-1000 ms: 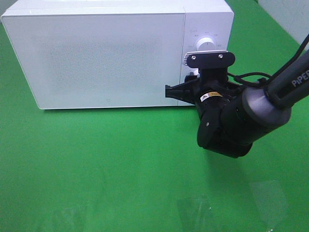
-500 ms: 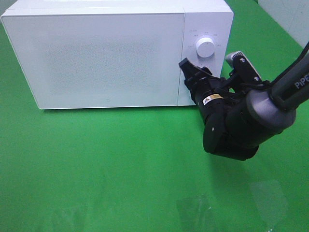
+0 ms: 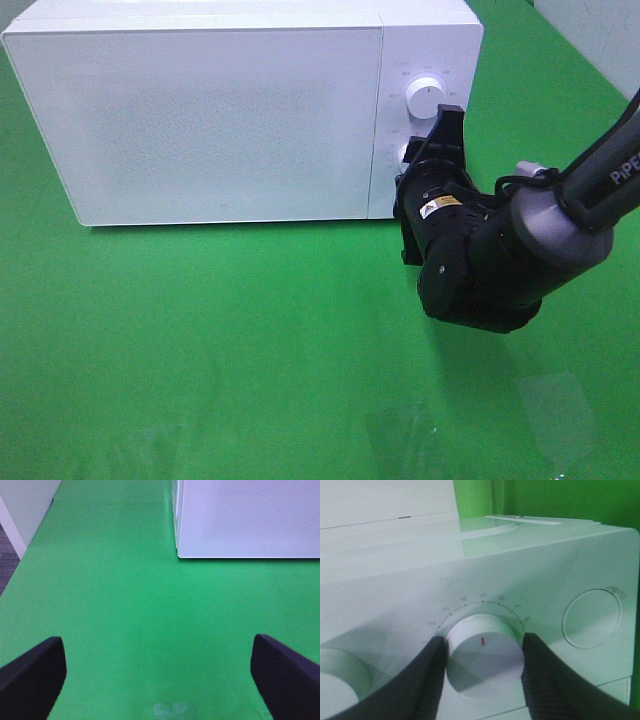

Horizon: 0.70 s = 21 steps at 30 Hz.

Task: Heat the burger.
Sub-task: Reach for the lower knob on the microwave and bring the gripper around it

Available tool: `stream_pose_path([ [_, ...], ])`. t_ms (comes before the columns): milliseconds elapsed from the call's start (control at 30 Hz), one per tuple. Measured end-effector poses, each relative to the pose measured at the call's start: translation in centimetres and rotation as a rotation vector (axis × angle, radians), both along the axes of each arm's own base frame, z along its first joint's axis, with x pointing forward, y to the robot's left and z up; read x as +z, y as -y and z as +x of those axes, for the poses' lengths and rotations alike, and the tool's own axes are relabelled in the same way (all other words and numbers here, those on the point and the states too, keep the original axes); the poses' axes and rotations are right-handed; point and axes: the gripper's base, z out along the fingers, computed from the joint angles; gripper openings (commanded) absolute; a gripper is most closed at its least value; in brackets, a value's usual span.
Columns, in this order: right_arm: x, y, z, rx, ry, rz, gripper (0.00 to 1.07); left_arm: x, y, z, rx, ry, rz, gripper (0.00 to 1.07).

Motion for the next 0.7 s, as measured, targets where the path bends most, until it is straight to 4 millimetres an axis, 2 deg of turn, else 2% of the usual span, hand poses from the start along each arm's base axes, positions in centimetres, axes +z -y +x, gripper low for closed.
stream_pose_path([
  [400,-0.02,0.01,-0.02,0.004,0.001,0.002,0.00,0.00,0.00,0.00,0.000,0.000,0.000,0.94],
  [700,-0.01,0.04,0.00,0.004,0.001,-0.001,0.14,0.00,0.00,0.00,0.000,0.000,0.000,0.94],
])
